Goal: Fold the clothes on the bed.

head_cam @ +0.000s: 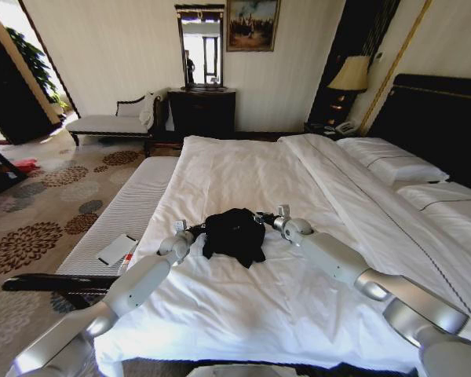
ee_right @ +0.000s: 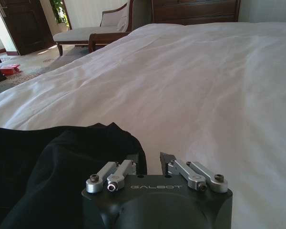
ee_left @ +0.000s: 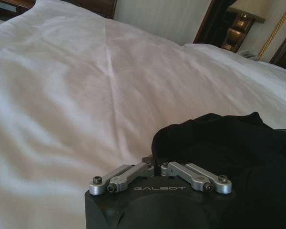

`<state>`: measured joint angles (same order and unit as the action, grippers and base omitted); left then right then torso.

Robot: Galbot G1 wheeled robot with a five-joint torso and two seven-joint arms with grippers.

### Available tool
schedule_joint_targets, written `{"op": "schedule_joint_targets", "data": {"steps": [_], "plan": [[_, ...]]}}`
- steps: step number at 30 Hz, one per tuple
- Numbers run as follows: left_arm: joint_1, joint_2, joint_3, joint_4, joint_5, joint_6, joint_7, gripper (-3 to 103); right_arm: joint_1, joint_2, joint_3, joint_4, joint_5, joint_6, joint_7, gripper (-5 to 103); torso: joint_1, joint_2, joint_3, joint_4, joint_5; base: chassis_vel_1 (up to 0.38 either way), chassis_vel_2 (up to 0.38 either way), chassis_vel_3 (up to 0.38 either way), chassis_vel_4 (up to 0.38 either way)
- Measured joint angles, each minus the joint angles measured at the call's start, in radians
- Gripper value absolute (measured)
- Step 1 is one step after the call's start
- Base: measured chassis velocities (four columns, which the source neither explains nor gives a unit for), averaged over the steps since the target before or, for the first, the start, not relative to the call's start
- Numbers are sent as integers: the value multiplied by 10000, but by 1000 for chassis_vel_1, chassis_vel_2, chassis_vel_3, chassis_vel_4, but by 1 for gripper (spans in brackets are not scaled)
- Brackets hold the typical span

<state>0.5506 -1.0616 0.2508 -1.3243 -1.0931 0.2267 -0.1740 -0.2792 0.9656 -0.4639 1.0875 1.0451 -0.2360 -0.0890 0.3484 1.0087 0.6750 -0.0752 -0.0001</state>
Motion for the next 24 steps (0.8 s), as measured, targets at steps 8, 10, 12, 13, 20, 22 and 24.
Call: {"op": "schedule_joint_targets", "data": {"steps": [8, 10, 12, 13, 20, 22, 24], "plan": [[22, -50, 74, -64, 147, -76, -68, 1, -12, -9, -4, 225, -8, -58, 250, 1, 0, 0, 0, 0, 0, 0, 0, 0, 0], [22, -51, 56, -64, 149, -78, -80, 1, -49, -24, -4, 288, -9, -58, 265, 1, 0, 0, 0, 0, 0, 0, 0, 0, 0], [41, -42, 4, -69, 147, -81, -87, 1, -129, -67, -1, 416, -11, -59, 290, 0, 0, 0, 0, 0, 2, 0, 0, 0, 0], [54, -37, -14, -74, 146, -81, -88, 1, -157, -86, 3, 462, -12, -58, 296, 0, 0, 0, 0, 0, 1, 0, 0, 0, 0], [140, 8, -75, -181, 189, -82, -164, 1, -516, -313, 233, 991, -8, -21, 367, 0, 0, 0, 0, 0, 1, 0, 0, 0, 0], [139, 23, -91, -249, 189, -82, -199, 1, -579, -362, 338, 1135, 3, -18, 409, 0, 0, -1, 1, 1, 1, 0, 0, 0, 0], [133, 57, -112, -367, 186, -82, -235, 1, -654, -433, 478, 1325, 27, -18, 476, 0, 1, 0, 0, 1, 1, 0, 0, 0, 0]]}}
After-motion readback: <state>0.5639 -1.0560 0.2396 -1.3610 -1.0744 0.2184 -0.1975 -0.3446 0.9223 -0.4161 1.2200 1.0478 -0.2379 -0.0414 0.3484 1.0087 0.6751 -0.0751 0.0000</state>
